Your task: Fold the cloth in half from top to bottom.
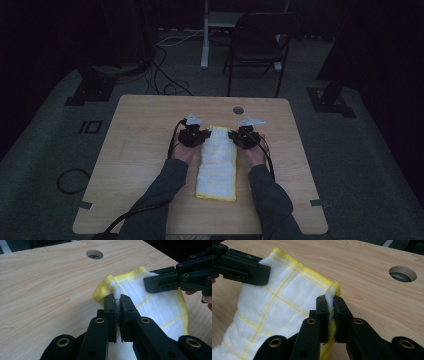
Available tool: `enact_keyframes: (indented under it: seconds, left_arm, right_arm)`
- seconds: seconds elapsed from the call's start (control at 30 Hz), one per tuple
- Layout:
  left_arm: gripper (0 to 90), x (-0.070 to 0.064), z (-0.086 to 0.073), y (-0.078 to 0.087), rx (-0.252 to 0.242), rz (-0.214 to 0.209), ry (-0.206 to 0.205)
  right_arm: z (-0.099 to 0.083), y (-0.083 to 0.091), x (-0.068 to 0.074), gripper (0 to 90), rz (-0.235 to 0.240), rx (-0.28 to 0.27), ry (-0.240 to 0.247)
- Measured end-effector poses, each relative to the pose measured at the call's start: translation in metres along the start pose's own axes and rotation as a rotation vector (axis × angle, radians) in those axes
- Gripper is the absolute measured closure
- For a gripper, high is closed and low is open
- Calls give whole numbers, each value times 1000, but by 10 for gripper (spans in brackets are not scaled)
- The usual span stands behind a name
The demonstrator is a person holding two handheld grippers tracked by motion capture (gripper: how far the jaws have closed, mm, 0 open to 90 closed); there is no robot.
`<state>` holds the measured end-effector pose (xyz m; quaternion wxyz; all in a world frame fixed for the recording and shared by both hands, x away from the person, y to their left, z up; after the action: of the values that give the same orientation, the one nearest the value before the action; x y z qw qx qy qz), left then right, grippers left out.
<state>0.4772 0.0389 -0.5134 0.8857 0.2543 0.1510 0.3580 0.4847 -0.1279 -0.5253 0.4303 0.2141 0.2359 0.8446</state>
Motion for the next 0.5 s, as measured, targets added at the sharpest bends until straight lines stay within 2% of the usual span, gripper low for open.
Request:
enact_keyframes:
  seconds: [0.5]
  left_arm:
    - [860, -11, -7, 16, -32, -17, -22]
  right_arm:
    - [-5, 15, 11, 849, 24, -28, 26]
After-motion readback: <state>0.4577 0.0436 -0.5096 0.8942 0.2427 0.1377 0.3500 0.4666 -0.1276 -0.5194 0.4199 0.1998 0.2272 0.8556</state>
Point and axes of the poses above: each handheld gripper's, and its own axes: y roughly backward along the jaws, z roughly out of its top, x roughly to its left, the point moved 6 cm from there along -y, roughly forward along the jaws, and after that the axes turned 5 degrees about -y, right-handed, at the moved point
